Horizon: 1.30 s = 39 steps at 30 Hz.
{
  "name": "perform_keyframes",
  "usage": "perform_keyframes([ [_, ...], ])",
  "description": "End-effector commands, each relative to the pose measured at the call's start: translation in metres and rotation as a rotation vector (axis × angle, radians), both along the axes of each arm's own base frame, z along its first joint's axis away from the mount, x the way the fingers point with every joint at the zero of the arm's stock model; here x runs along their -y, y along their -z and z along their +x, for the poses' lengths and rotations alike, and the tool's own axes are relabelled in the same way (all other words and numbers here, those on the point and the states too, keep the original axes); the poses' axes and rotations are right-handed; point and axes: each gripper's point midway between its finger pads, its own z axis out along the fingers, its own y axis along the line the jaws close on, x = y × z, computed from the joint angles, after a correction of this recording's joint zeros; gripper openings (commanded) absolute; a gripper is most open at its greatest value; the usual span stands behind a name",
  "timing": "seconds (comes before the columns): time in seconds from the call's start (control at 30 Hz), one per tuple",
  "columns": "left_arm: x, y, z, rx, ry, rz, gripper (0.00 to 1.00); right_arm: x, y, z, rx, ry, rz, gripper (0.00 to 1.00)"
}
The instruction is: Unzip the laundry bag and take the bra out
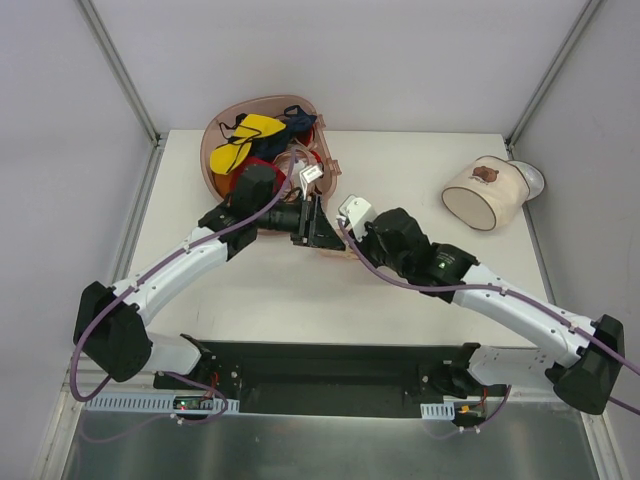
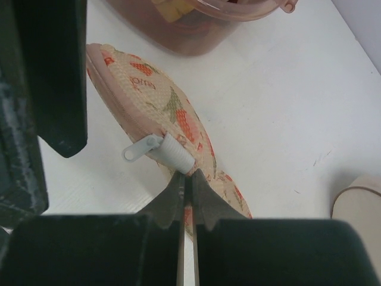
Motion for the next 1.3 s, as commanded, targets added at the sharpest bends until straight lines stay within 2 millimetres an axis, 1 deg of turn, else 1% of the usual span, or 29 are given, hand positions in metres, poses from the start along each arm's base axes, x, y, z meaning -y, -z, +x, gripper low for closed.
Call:
perform_keyframes([
  [0.0,0.000,-0.005,0.000,0.008,-0.085,-0.016,0.44,-0.002,-0.024,0.008,0.006,0.060,0.079,0.01],
  [0.1,0.000,0.008,0.010,-0.045,-0.182,-0.027,0.44,-0.005,-0.023,0.009,-0.011,0.067,0.090,0.01],
  [0.13,0.001,0.009,0.012,-0.102,-0.206,-0.041,0.43,-0.005,-0.024,0.009,-0.012,0.070,0.092,0.01],
  [0.17,0.003,0.009,0.017,-0.097,-0.226,-0.081,0.43,-0.006,-0.023,0.010,-0.016,0.073,0.091,0.01],
  [0.23,0.005,0.009,0.022,-0.167,-0.278,-0.130,0.42,-0.006,-0.024,0.009,-0.019,0.075,0.097,0.01],
  [0.27,0.004,0.020,0.023,-0.196,-0.301,-0.132,0.42,-0.006,-0.024,0.009,-0.021,0.077,0.099,0.01],
  [0.3,0.004,0.013,0.031,-0.164,-0.335,-0.175,0.42,-0.005,-0.024,0.009,-0.020,0.081,0.102,0.01],
  [0.37,0.004,0.018,0.035,-0.177,-0.371,-0.184,0.43,-0.004,-0.026,0.009,-0.017,0.083,0.110,0.01],
  [0.4,0.005,0.012,0.037,-0.152,-0.366,-0.207,0.44,-0.004,-0.027,0.009,-0.014,0.084,0.116,0.01],
  [0.43,0.006,0.013,0.038,-0.147,-0.362,-0.207,0.46,-0.003,-0.027,0.008,-0.015,0.085,0.117,0.01],
  [0.5,0.008,0.005,0.040,-0.122,-0.352,-0.233,0.47,-0.003,-0.028,0.008,-0.015,0.085,0.120,0.01],
  [0.6,0.011,0.003,0.042,-0.116,-0.354,-0.257,0.47,-0.001,-0.028,0.008,-0.010,0.093,0.120,0.01],
  [0.67,0.012,-0.002,0.042,-0.099,-0.350,-0.277,0.46,-0.001,-0.030,0.008,-0.006,0.096,0.124,0.01],
  [0.73,0.015,0.001,0.041,-0.112,-0.326,-0.267,0.44,-0.001,-0.030,0.009,-0.007,0.099,0.126,0.01],
  [0.9,0.022,-0.002,0.035,-0.115,-0.285,-0.280,0.40,-0.003,-0.028,0.009,-0.012,0.097,0.121,0.01],
  [1.07,0.023,-0.001,0.036,-0.113,-0.295,-0.277,0.40,-0.005,-0.028,0.009,-0.019,0.087,0.124,0.01],
  [1.23,0.024,-0.002,0.037,-0.114,-0.291,-0.279,0.37,-0.005,-0.027,0.009,-0.019,0.084,0.121,0.01],
  [1.27,0.024,-0.005,0.037,-0.108,-0.290,-0.283,0.36,-0.005,-0.025,0.009,-0.020,0.087,0.116,0.01],
])
